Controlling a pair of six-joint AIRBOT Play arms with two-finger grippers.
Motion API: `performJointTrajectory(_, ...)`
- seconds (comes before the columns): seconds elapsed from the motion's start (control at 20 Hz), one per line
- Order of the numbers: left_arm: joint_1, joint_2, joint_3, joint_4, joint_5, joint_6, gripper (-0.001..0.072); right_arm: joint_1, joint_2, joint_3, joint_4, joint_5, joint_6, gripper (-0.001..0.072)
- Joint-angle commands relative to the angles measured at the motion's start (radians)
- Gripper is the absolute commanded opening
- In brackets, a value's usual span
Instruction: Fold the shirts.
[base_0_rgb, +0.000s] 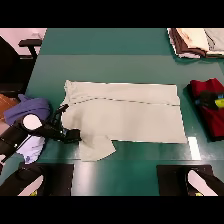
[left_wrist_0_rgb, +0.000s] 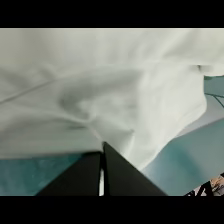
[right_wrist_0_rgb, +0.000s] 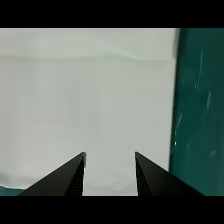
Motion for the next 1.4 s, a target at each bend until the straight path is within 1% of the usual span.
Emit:
performJointTrajectory(0.0, 0.0, 0.001, 0.068, -0.007, -0.023, 0.028, 0.0022, -0.16, 0.06, -0.186, -0.119, 0.061, 0.0, 0.0423)
performJointTrajectory(0.05, 0.0, 0.001, 0.077, -0.007, -0.02, 0.028, 0.0022, -0.222, 0.072, -0.263, -0.117, 0.059, 0.0, 0.0546)
performJointTrajectory(0.15, 0.0, 0.001, 0.081, -0.007, -0.014, 0.028, 0.0022, -0.308, 0.063, -0.394, -0.077, 0.032, 0.0, 0.0551)
performJointTrajectory(0.25, 0.0, 0.001, 0.081, -0.007, -0.013, 0.028, 0.0022, -0.337, 0.018, -0.488, -0.003, 0.003, -0.016, 0.0547)
performJointTrajectory(0.35, 0.0, 0.001, 0.081, -0.007, -0.006, 0.028, 0.0022, -0.336, -0.028, -0.547, 0.092, -0.055, -0.035, 0.0438)
performJointTrajectory(0.45, 0.0, 0.001, 0.081, -0.007, -0.006, 0.028, 0.0022, -0.336, -0.062, -0.568, 0.177, -0.11, -0.053, 0.0437)
performJointTrajectory(0.55, 0.0, 0.001, 0.081, -0.007, -0.006, 0.028, 0.0022, -0.336, -0.085, -0.561, 0.194, -0.128, -0.061, 0.0421)
performJointTrajectory(0.6, 0.0, 0.001, 0.081, -0.007, -0.006, 0.028, 0.0022, -0.336, -0.096, -0.551, 0.193, -0.126, -0.062, 0.0342)
performJointTrajectory(0.65, 0.0, 0.001, 0.081, -0.007, -0.012, 0.028, 0.0022, -0.336, -0.101, -0.541, 0.195, -0.119, -0.08, 0.0236)
performJointTrajectory(0.7, 0.0, 0.001, 0.081, -0.006, -0.029, 0.028, 0.0022, -0.336, -0.098, -0.533, 0.194, -0.11, -0.098, 0.0111)
performJointTrajectory(0.75, 0.0, 0.001, 0.082, 0.002, -0.056, 0.028, 0.0021, -0.336, -0.083, -0.524, 0.193, -0.103, -0.112, 0.0018)
performJointTrajectory(0.9, 0.0, 0.034, 0.095, 0.068, -0.118, 0.011, 0.002, -0.336, 0.018, -0.488, 0.19, -0.082, -0.112, 0.0017)
performJointTrajectory(1.0, 0.0, 0.113, 0.108, 0.119, -0.163, -0.039, 0.002, -0.336, 0.1, -0.454, 0.186, -0.017, -0.112, 0.0017)
performJointTrajectory(1.05, 0.0, 0.156, 0.123, 0.126, -0.206, -0.06, 0.002, -0.335, 0.14, -0.433, 0.175, 0.029, -0.111, 0.0017)
performJointTrajectory(1.1, 0.0, 0.19, 0.149, 0.124, -0.257, -0.077, 0.002, -0.33, 0.182, -0.409, 0.155, 0.072, -0.1, 0.0017)
performJointTrajectory(1.2, 0.0, 0.216, 0.235, 0.126, -0.34, -0.084, 0.002, -0.284, 0.256, -0.349, 0.071, 0.114, -0.038, 0.0017)
performJointTrajectory(1.25, 0.0, 0.216, 0.279, 0.143, -0.336, -0.083, 0.002, -0.247, 0.273, -0.317, 0.041, 0.118, -0.005, 0.0017)
performJointTrajectory(1.35, 0.0, 0.202, 0.337, 0.212, -0.256, -0.064, 0.002, -0.158, 0.269, -0.257, 0.032, 0.109, 0.04, 0.0017)
